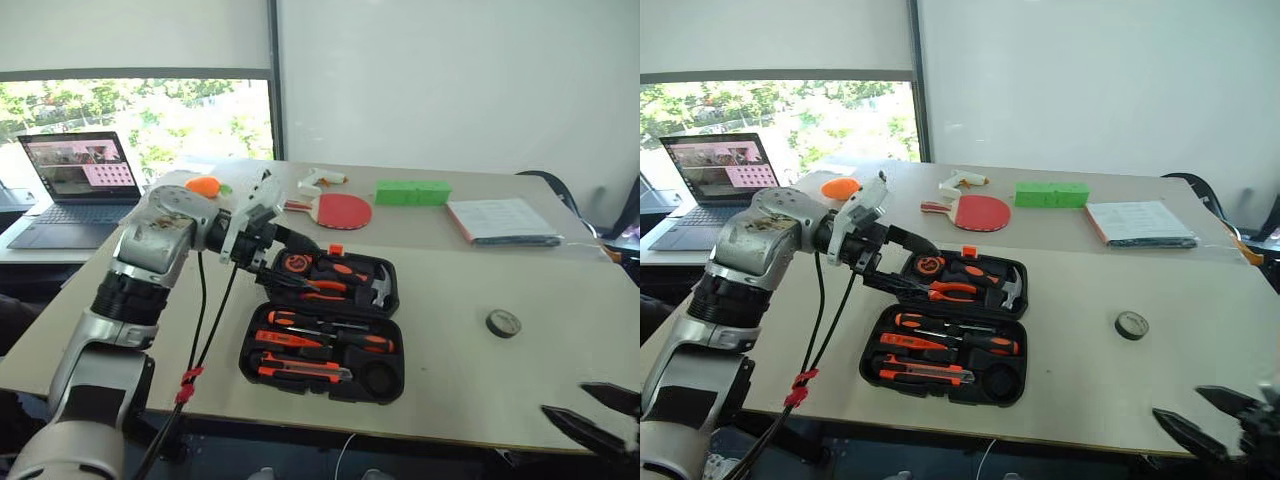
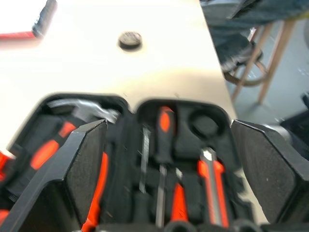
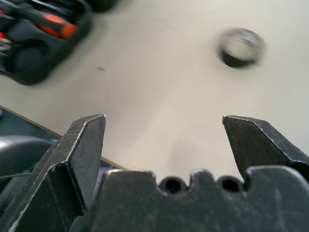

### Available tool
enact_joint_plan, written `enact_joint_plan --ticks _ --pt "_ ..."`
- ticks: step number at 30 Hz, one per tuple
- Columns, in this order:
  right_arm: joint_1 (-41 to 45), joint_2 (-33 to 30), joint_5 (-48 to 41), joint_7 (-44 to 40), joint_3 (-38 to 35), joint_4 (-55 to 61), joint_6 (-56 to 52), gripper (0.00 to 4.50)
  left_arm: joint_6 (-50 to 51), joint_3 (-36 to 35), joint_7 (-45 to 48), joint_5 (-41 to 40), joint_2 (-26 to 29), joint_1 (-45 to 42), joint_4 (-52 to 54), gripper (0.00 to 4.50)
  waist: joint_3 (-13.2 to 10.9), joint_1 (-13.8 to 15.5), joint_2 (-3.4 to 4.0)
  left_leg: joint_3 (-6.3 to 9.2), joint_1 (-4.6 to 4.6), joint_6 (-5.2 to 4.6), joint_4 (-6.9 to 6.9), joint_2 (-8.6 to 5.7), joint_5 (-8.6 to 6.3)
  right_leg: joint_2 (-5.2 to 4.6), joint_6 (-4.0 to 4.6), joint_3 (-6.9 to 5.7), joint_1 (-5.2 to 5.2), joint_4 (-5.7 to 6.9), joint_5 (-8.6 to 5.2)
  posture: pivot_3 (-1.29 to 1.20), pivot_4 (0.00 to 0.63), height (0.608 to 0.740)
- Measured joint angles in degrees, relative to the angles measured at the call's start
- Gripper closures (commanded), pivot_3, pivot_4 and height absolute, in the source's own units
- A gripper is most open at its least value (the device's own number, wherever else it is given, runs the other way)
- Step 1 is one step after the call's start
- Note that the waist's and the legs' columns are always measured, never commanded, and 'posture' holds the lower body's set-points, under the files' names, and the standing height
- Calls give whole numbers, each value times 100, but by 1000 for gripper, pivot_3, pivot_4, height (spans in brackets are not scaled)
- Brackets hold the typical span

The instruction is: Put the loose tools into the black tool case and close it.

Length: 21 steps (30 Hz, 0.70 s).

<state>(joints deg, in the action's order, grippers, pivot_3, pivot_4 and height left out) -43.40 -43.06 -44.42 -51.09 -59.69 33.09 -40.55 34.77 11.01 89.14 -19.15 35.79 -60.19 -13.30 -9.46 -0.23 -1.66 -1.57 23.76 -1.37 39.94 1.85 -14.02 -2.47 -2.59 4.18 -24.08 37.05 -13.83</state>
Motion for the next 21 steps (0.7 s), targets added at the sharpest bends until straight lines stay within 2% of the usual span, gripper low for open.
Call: enact_joint_plan --ticks 3,5,8,9,12,16,21 --pt "305 -317 196 -128 82 -288 131 0 2 -77 68 -156 -22 -44 4 77 2 -112 5 -2 -4 0 -9 1 0 4 5 9 -5 5 0 0 150 738" --pt "761 -784 404 -130 469 -543 201 0 30 -173 55 -298 -19 -73 43 77 2 -182 5 -2 -14 1 -11 2 1 7 8 12 0 6 1 0 150 738" --pt "1923 -1477 777 -59 1540 -1088 296 0 176 -325 -40 -540 -42 -103 271 77 1 -221 5 -2 -17 3 -12 -1 2 7 7 16 0 7 1 0 150 738" --pt "2491 -1667 942 2 2096 -1377 306 0 260 -354 -76 -623 -4 -74 420 77 1 -220 12 -3 -20 4 -15 -3 3 6 8 17 2 8 1 0 150 738" --pt "3680 -1854 1313 130 3262 -1958 318 0 360 -399 -159 -791 12 -20 608 77 3 -202 18 -3 -9 4 -20 -4 3 6 42 18 -10 9 20 0 150 738" --pt "5420 -1835 2062 148 4906 -3016 310 0 558 -550 -362 -992 95 72 844 77 1 -164 19 -2 7 3 -15 -6 2 2 42 13 -21 5 20 0 150 738" --pt "6641 -1608 2896 15 6060 -4354 446 0 674 -692 -533 -1130 277 231 1081 77 2 -84 20 -6 9 2 -15 -9 1 -2 39 12 -21 1 19 0 150 738"
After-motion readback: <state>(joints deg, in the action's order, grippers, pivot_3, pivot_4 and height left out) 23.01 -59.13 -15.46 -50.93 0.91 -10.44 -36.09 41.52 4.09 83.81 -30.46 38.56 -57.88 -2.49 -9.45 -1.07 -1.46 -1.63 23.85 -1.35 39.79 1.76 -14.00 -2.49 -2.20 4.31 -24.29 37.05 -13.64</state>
